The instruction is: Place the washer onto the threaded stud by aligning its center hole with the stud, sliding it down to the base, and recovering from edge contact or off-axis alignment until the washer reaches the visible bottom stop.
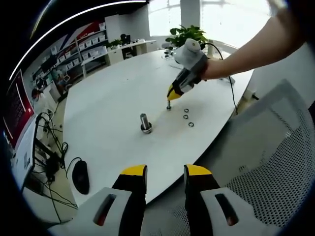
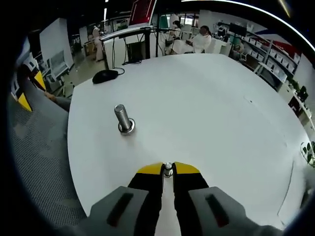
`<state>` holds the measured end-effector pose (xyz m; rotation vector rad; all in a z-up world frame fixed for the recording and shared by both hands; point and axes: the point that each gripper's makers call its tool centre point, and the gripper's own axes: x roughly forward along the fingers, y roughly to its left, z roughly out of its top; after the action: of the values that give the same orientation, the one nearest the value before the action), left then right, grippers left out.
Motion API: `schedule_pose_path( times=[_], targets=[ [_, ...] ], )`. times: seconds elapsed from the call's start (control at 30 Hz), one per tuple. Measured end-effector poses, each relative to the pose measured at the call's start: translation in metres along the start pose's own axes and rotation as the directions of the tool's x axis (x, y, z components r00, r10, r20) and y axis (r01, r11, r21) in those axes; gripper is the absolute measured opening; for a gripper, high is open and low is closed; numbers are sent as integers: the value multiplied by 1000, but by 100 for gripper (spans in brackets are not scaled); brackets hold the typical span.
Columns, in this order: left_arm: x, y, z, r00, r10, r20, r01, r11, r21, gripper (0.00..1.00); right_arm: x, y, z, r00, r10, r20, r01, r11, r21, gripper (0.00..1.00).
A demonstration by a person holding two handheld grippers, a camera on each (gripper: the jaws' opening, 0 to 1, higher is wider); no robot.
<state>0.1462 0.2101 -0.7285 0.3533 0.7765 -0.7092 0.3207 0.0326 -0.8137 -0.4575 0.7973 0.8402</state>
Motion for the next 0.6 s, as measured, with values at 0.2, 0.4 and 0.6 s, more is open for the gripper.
schedule_pose_path(
  times=[0.2, 0.4, 0.6],
  targets=[
    [0, 0, 1, 1000, 0, 3, 0, 1000, 1, 28, 0, 0, 0, 1000, 1, -8, -2, 1000, -16, 9],
    [-1, 1, 1, 1000, 3, 6, -3, 1000, 0, 28, -1, 1, -1, 1000, 3, -10, -3, 1000, -26, 10],
    [-1, 1, 2, 1000, 3, 8, -3, 1000, 1, 28, 1, 2, -4, 1000, -1, -25, 0, 999, -50, 10]
  ],
)
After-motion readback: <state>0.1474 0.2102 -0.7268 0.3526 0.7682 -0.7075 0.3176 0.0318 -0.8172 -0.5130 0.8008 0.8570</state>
